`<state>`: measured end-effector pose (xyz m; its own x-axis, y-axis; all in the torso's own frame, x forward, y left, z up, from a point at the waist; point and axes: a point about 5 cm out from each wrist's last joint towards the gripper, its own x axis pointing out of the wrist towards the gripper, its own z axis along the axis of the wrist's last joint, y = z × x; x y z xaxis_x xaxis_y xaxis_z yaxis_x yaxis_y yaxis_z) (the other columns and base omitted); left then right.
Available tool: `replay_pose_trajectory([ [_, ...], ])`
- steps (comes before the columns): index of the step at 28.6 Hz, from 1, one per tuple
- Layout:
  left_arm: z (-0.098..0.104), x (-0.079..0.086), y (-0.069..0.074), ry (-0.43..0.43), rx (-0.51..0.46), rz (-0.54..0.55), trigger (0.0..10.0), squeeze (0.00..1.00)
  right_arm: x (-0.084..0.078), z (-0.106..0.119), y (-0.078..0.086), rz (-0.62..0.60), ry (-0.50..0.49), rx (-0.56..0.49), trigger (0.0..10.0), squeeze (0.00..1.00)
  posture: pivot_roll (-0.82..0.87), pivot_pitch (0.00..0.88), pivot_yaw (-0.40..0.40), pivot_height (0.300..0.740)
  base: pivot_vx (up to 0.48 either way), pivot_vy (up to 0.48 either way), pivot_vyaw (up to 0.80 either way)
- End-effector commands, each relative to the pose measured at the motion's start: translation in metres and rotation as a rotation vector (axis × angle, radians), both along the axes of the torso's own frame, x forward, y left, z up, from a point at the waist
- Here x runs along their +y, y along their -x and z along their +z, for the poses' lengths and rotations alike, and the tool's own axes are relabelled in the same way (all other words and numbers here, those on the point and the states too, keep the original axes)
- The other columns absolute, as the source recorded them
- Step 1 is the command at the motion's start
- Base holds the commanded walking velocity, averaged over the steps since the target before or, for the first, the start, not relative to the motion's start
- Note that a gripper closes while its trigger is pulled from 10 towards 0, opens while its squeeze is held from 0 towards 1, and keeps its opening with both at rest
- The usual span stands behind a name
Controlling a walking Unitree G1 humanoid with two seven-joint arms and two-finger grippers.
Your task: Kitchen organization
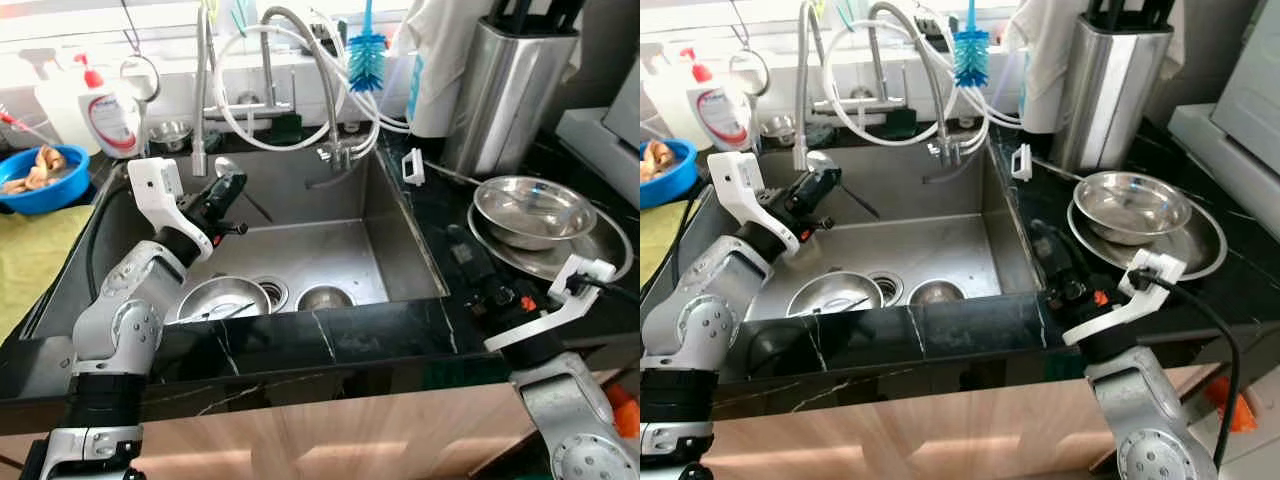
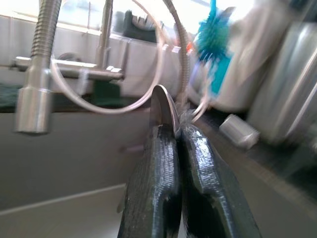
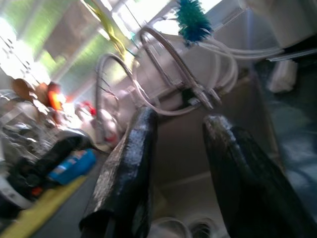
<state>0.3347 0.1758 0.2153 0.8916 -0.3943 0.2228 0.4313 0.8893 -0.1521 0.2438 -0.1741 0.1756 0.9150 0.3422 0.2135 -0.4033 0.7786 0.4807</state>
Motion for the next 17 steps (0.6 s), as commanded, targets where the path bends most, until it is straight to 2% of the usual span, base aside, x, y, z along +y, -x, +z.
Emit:
replay_pose_trajectory([
  [1, -0.012, 0.009, -0.001, -0.100, 0.017, 0.043, 10.0, 0.00, -0.009, 0.006, -0.003, -0.089, 0.093, -0.012, 10.0, 0.00, -0.07, 0.000, 0.051, 0.740, 0.000, 0.000, 0.00],
  [5, -0.020, 0.017, -0.003, -0.187, 0.027, 0.081, 10.0, 0.00, -0.014, 0.009, -0.002, -0.134, 0.222, -0.010, 10.0, 0.00, -0.07, 0.000, 0.056, 0.740, 0.000, 0.000, 0.00],
  [7, -0.030, 0.023, -0.004, -0.237, 0.057, 0.099, 10.0, 0.00, -0.017, 0.009, -0.003, -0.181, 0.283, -0.002, 10.0, 0.00, -0.07, 0.000, 0.057, 0.740, 0.000, 0.000, 0.00],
  [9, -0.039, 0.033, -0.006, -0.259, 0.087, 0.139, 10.0, 0.00, -0.019, 0.009, -0.004, -0.204, 0.318, -0.004, 10.0, 0.00, -0.07, 0.000, 0.058, 0.740, 0.000, 0.000, 0.00],
  [10, -0.042, 0.043, -0.008, -0.254, 0.105, 0.189, 10.0, 0.00, -0.021, 0.009, -0.004, -0.221, 0.342, -0.006, 10.0, 0.00, -0.07, 0.000, 0.059, 0.740, 0.000, 0.000, 0.00],
  [13, -0.044, 0.050, -0.011, -0.254, 0.108, 0.228, 10.0, 0.00, -0.022, 0.009, -0.006, -0.245, 0.358, -0.005, 10.0, 0.00, -0.07, 0.000, 0.057, 0.740, 0.000, 0.000, 0.00],
  [15, -0.051, 0.059, -0.013, -0.303, 0.146, 0.297, 10.0, 0.00, -0.026, 0.010, -0.008, -0.293, 0.376, 0.001, 10.0, 0.00, -0.07, 0.000, 0.057, 0.740, 0.000, 0.000, 0.00],
  [17, -0.054, 0.061, -0.012, -0.316, 0.156, 0.306, 10.0, 0.00, -0.031, 0.010, -0.011, -0.339, 0.412, 0.014, 10.0, 0.00, -0.07, 0.000, 0.057, 0.740, 0.000, 0.000, 0.00],
])
